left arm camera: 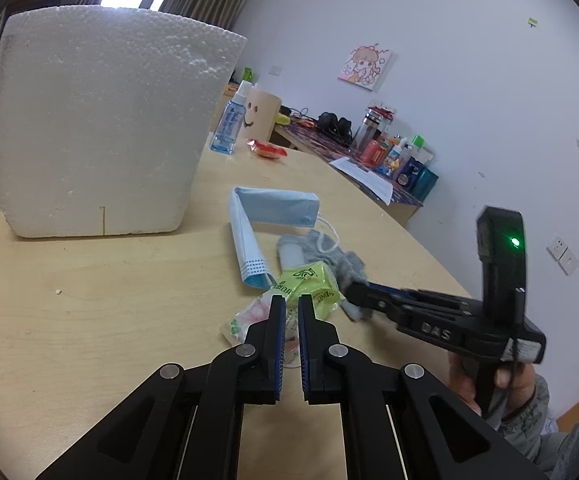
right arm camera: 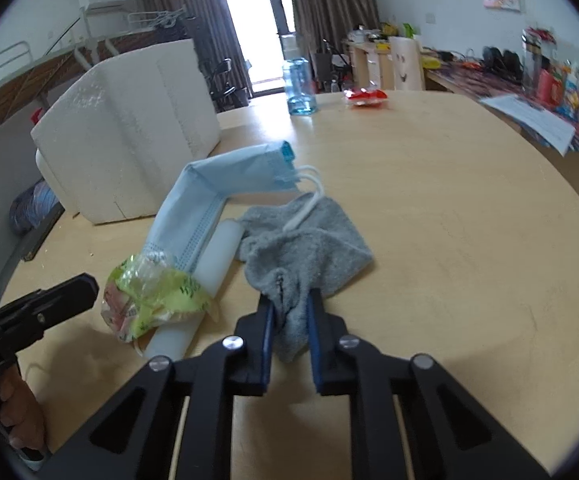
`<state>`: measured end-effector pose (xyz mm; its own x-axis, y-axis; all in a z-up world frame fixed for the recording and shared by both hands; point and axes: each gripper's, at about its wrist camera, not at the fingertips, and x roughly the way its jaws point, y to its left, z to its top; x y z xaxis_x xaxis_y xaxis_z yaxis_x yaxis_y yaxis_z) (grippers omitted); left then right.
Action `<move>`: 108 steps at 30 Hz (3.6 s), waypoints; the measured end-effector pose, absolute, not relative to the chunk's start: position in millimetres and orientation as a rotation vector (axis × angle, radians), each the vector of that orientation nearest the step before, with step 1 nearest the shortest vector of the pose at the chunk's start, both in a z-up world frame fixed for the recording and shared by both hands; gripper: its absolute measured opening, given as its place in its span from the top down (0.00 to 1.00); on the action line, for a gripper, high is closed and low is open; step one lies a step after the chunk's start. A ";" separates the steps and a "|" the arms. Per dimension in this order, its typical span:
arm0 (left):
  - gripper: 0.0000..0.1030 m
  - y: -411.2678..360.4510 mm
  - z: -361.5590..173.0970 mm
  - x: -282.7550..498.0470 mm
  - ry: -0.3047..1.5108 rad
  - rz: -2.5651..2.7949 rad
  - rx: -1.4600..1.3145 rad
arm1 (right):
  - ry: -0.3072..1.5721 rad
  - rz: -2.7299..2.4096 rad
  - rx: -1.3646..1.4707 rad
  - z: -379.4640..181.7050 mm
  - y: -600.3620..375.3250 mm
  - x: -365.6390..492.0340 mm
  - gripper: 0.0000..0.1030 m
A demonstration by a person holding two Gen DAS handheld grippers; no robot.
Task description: Organize soft objects
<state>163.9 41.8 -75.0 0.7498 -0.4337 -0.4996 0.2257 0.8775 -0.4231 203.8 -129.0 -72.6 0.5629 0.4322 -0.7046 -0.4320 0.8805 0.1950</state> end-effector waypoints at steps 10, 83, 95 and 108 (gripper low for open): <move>0.34 34.4 -71.9 158.3 0.597 -0.386 -0.307 | 0.748 0.487 0.042 -43.6 -161.4 158.6 0.82; 0.36 11.7 -18.4 141.3 0.581 -0.230 -0.185 | 0.578 0.564 0.021 -14.6 -174.6 125.0 0.82; 0.36 30.9 -1.2 107.1 0.513 -0.160 -0.181 | 0.501 0.574 -0.004 11.5 -163.5 101.5 0.82; 0.36 56.9 14.1 67.8 0.404 0.029 -0.114 | 0.471 0.662 -0.043 21.5 -127.3 89.3 0.82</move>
